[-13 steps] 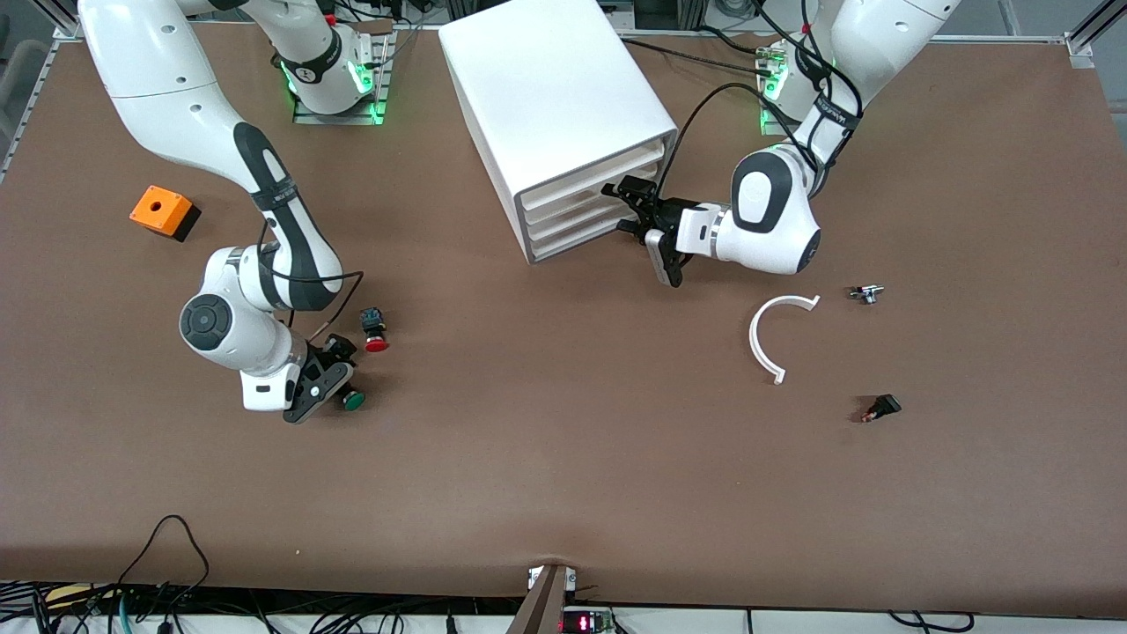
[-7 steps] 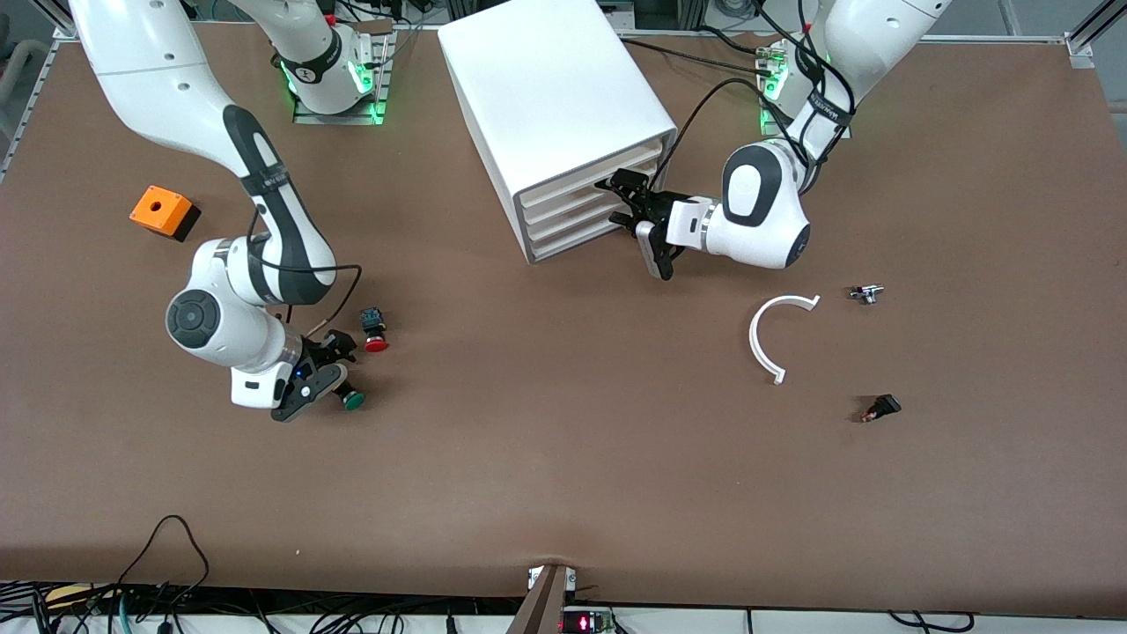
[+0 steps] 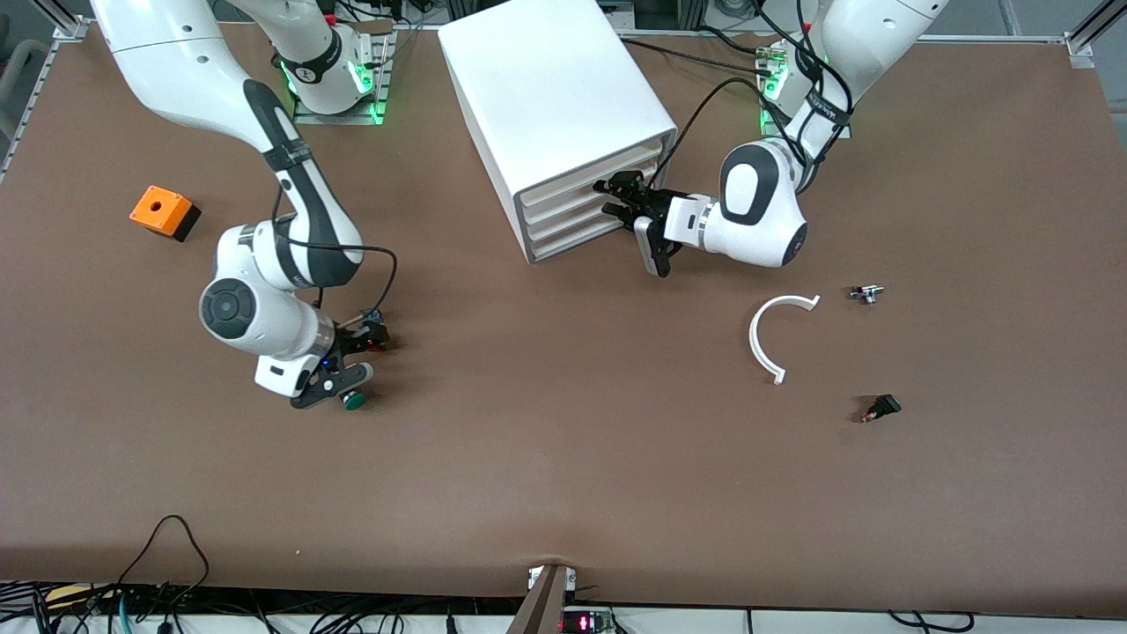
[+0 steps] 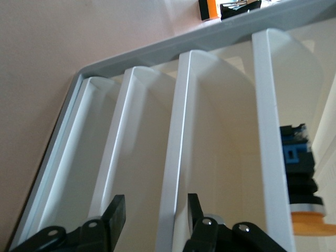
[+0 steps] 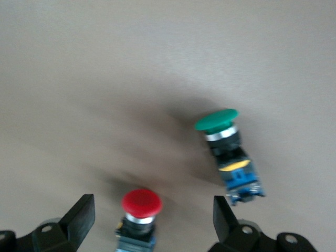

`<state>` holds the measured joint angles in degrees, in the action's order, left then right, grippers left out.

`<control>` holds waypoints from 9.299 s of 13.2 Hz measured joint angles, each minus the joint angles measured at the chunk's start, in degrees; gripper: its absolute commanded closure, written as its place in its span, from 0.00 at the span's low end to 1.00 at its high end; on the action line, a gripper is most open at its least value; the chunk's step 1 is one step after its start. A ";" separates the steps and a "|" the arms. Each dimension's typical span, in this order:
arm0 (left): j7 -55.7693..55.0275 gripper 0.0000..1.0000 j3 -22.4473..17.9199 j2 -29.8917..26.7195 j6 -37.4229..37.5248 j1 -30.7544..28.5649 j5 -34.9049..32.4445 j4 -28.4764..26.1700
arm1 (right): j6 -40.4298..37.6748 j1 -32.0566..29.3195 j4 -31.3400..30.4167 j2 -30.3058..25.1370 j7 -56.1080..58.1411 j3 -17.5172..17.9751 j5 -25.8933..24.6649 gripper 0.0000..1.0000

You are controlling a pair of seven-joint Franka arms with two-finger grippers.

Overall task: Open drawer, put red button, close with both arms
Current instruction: 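Grasp the red mushroom button with the right gripper, then lift the red button with the right gripper while the left gripper releases the drawer, then lower the red button into the open drawer and open the right gripper, then raise the right gripper away while the left gripper moves to the drawer front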

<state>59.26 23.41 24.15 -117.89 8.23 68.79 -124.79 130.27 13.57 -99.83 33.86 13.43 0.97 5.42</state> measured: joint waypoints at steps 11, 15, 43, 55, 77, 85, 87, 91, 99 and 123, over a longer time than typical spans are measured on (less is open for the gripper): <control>0.87 1.00 -0.01 -0.47 1.68 -3.05 -1.81 1.00 | 6.60 0.44 -13.73 -6.49 -0.65 0.84 0.79 0.00; 0.91 1.00 -0.04 0.33 2.01 -8.03 -6.99 4.50 | 10.68 0.46 -17.06 -6.70 -0.65 0.97 0.81 0.00; -23.42 0.00 -0.94 2.55 38.63 -12.53 -48.13 33.60 | 6.35 0.66 -2.92 -11.10 15.15 1.18 1.01 0.89; -46.28 0.00 -1.17 -3.02 43.28 -13.71 -77.23 51.48 | -2.72 23.08 16.45 -7.10 38.32 1.44 -1.33 0.89; -60.27 0.00 -24.22 -24.38 16.94 -7.37 -70.77 24.27 | -16.81 42.93 31.08 6.65 56.45 -10.82 -3.00 0.88; -60.27 0.00 -23.80 -24.47 18.99 -7.52 -70.77 24.64 | -17.19 45.80 31.19 8.21 57.71 -11.37 -2.96 0.86; -60.52 0.00 -23.79 -24.48 19.62 -7.52 -70.77 24.81 | -17.34 46.26 31.17 8.45 57.72 -11.45 -2.93 0.86; -62.17 0.00 -23.55 -24.48 20.55 -7.40 -70.77 24.84 | -17.46 48.12 30.74 9.57 57.48 -11.58 -2.79 0.86; -63.07 0.00 -22.83 -24.48 21.00 -7.08 -70.77 24.93 | -17.89 48.33 30.63 9.48 55.46 -12.14 -2.62 0.00; -87.47 0.00 -11.00 -7.01 16.70 -4.50 -70.49 27.86 | -20.40 35.94 26.75 1.25 -6.78 -26.07 -2.24 0.00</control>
<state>-28.21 12.41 17.14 -101.19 3.74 -1.70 -96.93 109.87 49.51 -73.08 35.11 6.65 -25.10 3.18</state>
